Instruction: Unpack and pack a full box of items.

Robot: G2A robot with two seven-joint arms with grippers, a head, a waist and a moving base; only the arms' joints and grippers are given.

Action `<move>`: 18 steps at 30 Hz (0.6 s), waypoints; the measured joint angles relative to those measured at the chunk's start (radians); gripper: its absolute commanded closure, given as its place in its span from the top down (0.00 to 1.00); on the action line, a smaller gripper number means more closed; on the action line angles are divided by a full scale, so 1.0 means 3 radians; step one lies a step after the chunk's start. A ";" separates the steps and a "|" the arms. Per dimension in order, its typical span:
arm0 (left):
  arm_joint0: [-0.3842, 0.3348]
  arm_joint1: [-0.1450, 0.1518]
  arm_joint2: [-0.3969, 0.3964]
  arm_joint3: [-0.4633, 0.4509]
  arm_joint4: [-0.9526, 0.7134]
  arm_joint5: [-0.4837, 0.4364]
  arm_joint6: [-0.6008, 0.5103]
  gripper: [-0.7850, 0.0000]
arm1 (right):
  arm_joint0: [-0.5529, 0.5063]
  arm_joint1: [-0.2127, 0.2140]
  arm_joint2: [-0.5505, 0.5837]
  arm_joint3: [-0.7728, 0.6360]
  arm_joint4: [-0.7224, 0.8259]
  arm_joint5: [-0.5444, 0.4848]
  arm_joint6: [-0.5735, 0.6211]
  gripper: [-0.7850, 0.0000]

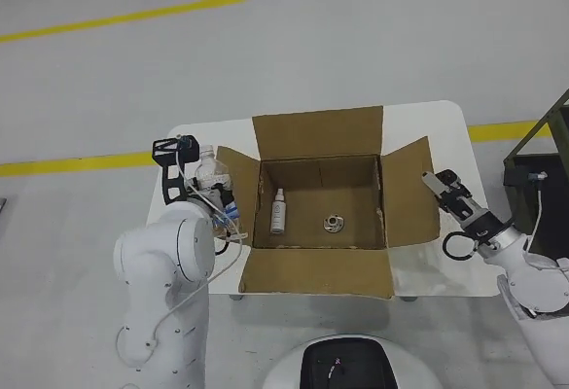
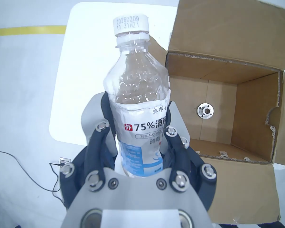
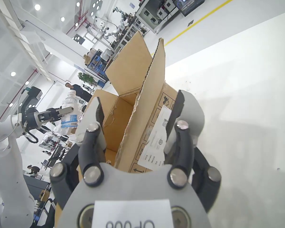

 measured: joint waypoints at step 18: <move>0.0169 0.0053 -0.0611 -0.0161 0.0281 -0.0047 -0.0020 0.00 | -0.0033 -0.0005 -0.0021 0.0001 0.0021 -0.0052 -0.0030 1.00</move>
